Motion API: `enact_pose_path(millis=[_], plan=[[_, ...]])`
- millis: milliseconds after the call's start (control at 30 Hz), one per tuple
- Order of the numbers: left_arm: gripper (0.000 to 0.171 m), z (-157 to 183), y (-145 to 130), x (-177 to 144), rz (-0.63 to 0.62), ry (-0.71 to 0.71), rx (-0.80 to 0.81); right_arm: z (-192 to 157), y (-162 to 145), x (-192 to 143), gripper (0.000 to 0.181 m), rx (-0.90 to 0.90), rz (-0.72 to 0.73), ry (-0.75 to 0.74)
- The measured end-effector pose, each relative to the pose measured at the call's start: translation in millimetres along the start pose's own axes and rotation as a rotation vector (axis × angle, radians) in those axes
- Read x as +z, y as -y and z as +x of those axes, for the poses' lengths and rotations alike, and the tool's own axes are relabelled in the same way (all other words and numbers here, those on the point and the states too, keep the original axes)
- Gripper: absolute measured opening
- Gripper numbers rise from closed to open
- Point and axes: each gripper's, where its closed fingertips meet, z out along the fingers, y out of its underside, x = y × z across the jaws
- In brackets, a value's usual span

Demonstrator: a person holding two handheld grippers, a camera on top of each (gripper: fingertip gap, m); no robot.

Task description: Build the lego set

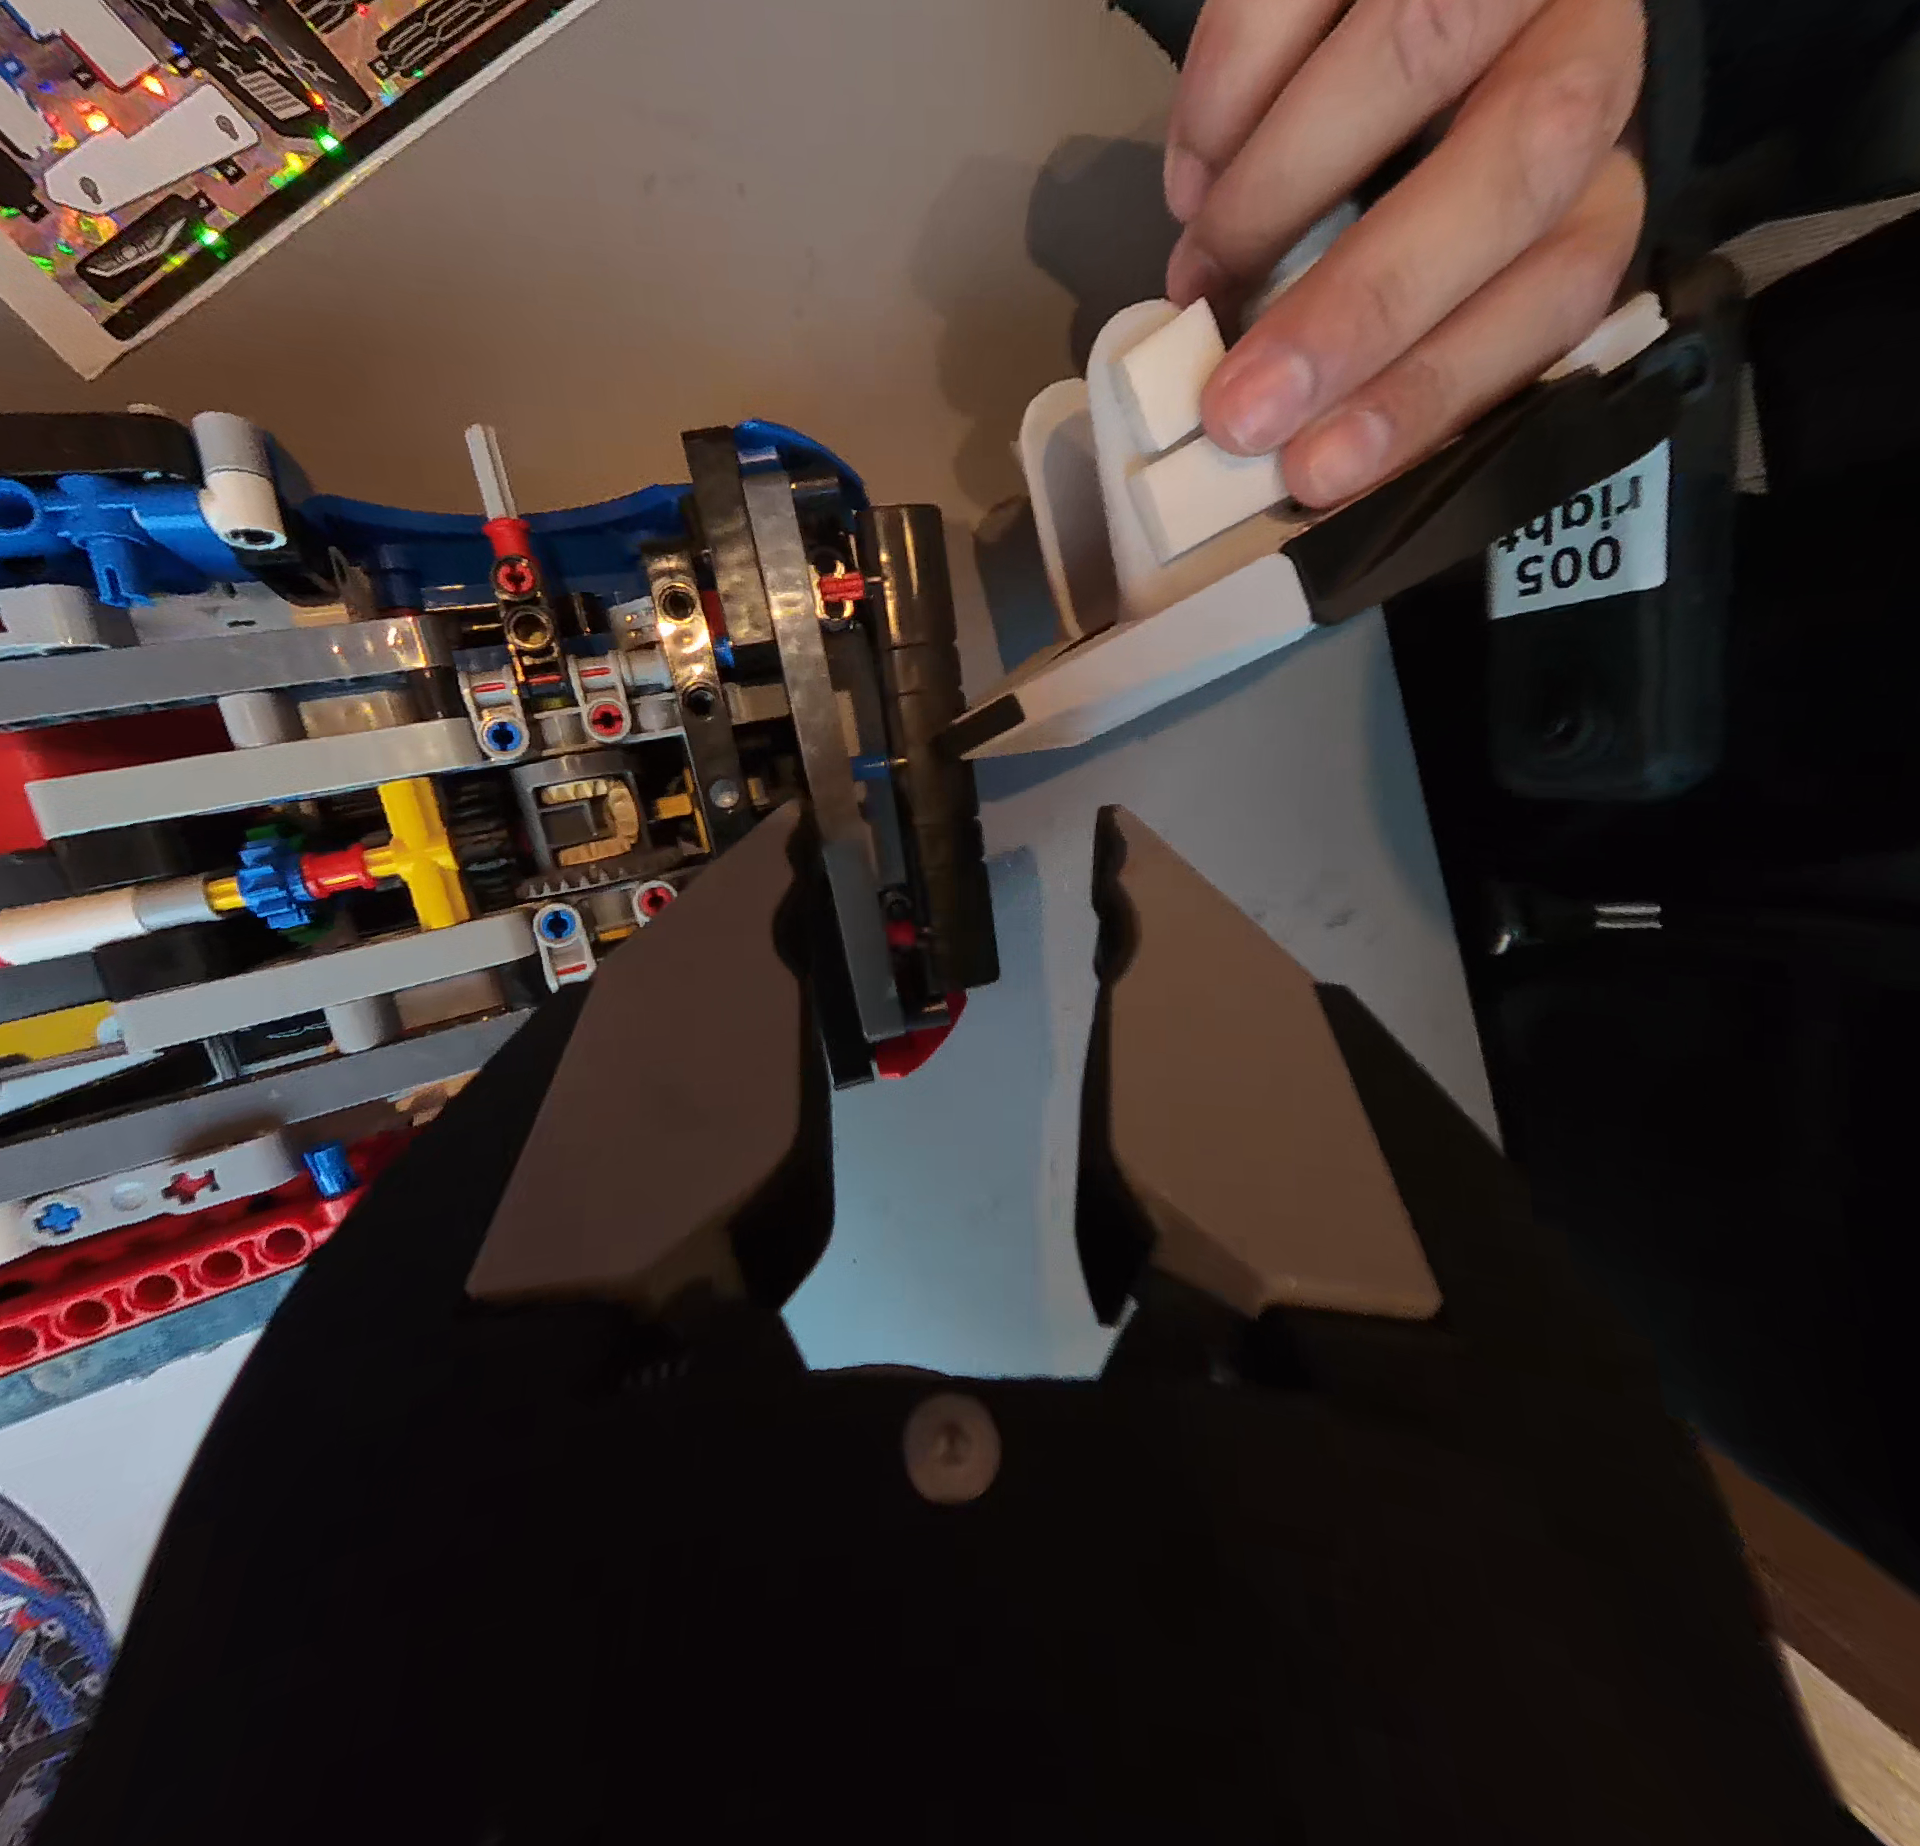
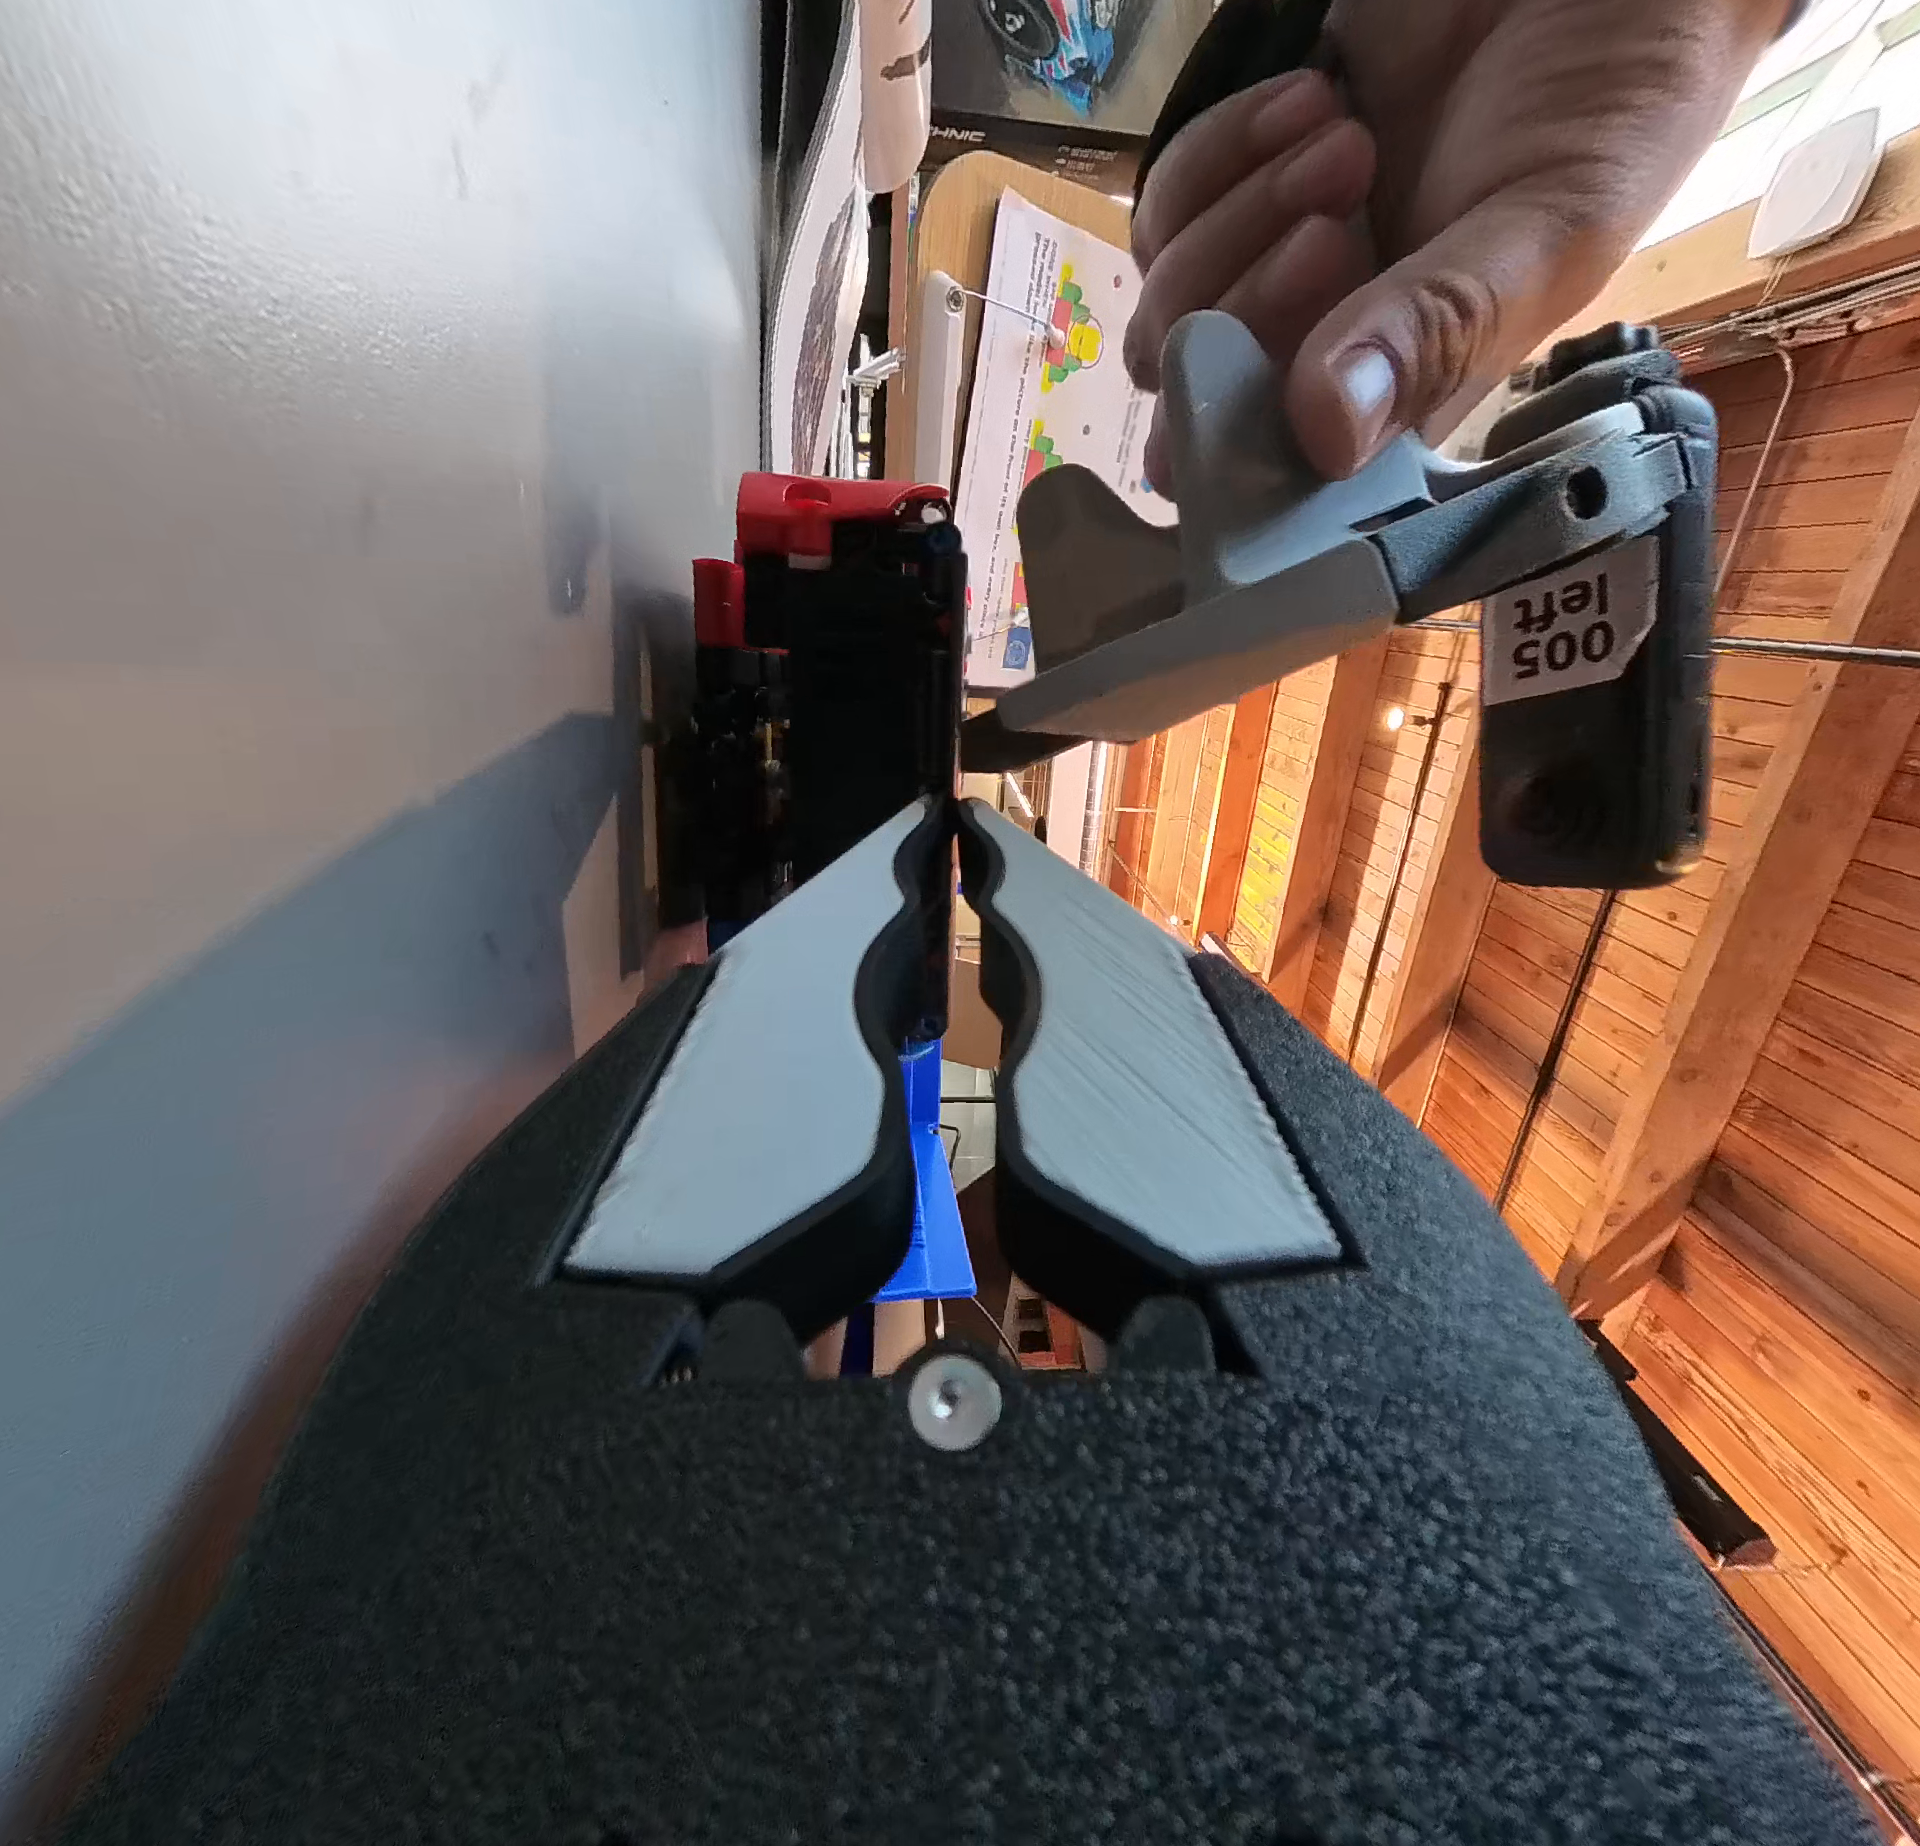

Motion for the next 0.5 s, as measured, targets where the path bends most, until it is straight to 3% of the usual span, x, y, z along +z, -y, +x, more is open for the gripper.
enact_pose_path(millis=[67, 133, 333, 500], plan=[[0.054, 0.5, -0.7, 1.8, -0.011, 0.034, 0.023, -0.5, -0.4, -0.1, 0.001, 0.006, 0.008, 0.004], [0.029, -11.5, -3.5, 2.1, -0.037, 0.127, 0.067, -1.4, 1.7, -0.4, 0.001, 0.0, 0.029, 0.008], [0.029, -13.5, -0.1, 2.9, 0.007, 0.15, 0.0, -1.6, -1.5, 0.0, 0.002, 0.011, 0.023, 0.017], [0.029, -13.4, 1.9, 4.4, 0.016, 0.179, 0.0, -2.4, -4.4, -4.8, 0.002, 0.202, 0.063, 0.101]])
